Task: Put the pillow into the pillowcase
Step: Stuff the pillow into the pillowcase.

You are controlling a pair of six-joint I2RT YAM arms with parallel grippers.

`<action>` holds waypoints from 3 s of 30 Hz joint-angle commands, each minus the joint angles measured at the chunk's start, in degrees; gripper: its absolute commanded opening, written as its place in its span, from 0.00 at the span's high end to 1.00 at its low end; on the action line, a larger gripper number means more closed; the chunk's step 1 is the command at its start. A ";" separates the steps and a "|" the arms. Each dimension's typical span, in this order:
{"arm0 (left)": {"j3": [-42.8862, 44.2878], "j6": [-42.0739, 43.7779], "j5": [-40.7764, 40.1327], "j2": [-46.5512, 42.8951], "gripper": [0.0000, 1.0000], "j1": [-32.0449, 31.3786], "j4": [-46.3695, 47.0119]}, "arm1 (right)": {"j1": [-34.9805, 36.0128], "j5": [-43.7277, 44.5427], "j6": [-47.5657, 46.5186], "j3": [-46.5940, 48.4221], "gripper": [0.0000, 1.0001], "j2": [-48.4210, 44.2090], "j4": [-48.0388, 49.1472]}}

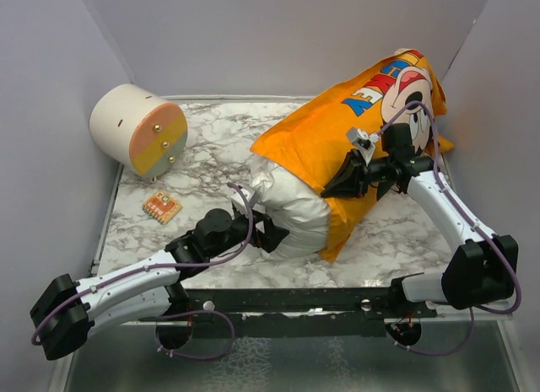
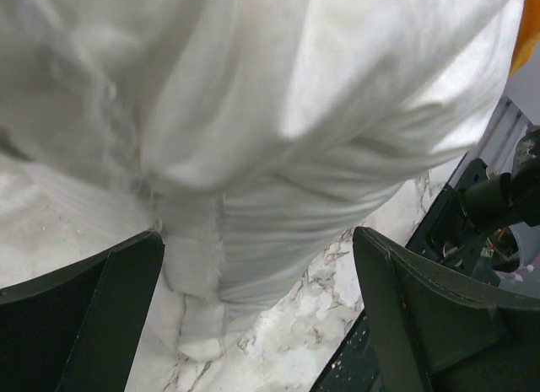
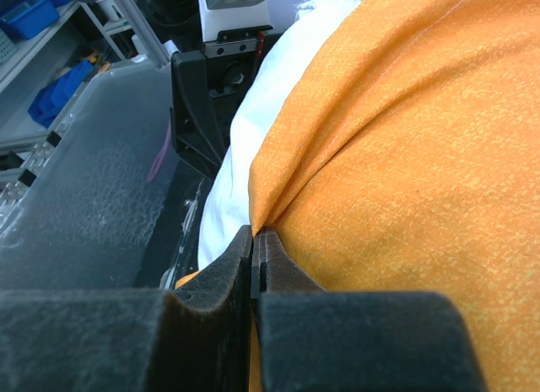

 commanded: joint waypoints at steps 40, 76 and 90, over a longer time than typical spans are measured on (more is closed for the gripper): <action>12.88 -25.13 20.58 30.91 1.00 13.98 42.33 | 16.75 13.38 3.60 31.69 0.99 15.34 -10.61; 7.91 -24.59 21.82 24.75 1.00 12.91 41.66 | 8.41 64.16 -2.24 -5.16 0.65 -20.92 -12.24; 21.15 -18.10 26.95 32.51 1.00 14.71 36.62 | 14.69 11.93 -7.75 34.99 0.99 2.59 -22.71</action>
